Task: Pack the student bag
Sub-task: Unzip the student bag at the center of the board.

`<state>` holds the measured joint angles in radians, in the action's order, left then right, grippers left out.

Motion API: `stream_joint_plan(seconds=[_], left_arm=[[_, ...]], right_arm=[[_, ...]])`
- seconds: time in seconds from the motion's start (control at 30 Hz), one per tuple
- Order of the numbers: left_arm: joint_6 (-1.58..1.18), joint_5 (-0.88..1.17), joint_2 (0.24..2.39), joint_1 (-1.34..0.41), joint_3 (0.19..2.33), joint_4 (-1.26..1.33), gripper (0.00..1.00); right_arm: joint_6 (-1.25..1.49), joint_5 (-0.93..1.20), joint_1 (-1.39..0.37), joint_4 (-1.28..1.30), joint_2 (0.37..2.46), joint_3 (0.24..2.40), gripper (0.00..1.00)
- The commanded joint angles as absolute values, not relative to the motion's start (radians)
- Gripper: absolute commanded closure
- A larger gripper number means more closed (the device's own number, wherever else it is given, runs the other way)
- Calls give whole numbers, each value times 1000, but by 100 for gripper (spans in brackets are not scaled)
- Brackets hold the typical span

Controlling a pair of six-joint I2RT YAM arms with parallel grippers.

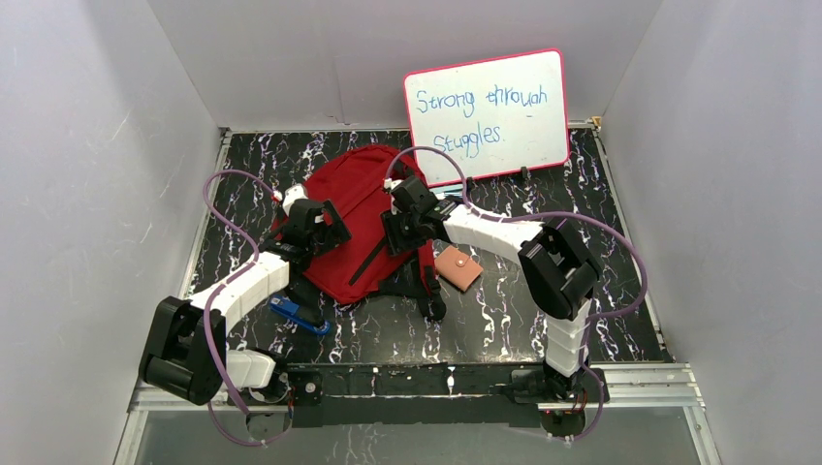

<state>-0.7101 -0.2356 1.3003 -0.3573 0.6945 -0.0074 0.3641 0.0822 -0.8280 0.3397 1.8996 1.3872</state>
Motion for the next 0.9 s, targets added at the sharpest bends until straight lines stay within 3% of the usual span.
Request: stream_joint_plan(seconds=[0.0, 0.4, 0.87], left_arm=[[-710, -216, 1313, -357, 653, -62, 17], [-710, -210, 1327, -357, 647, -46, 17], [-720, -196, 1345, -357, 647, -32, 17]], right_arm=[[378, 48, -834, 306, 1898, 1439, 59], [330, 83, -858, 349, 1881, 1447, 99], [270, 263, -945, 284, 1849, 1423, 100]])
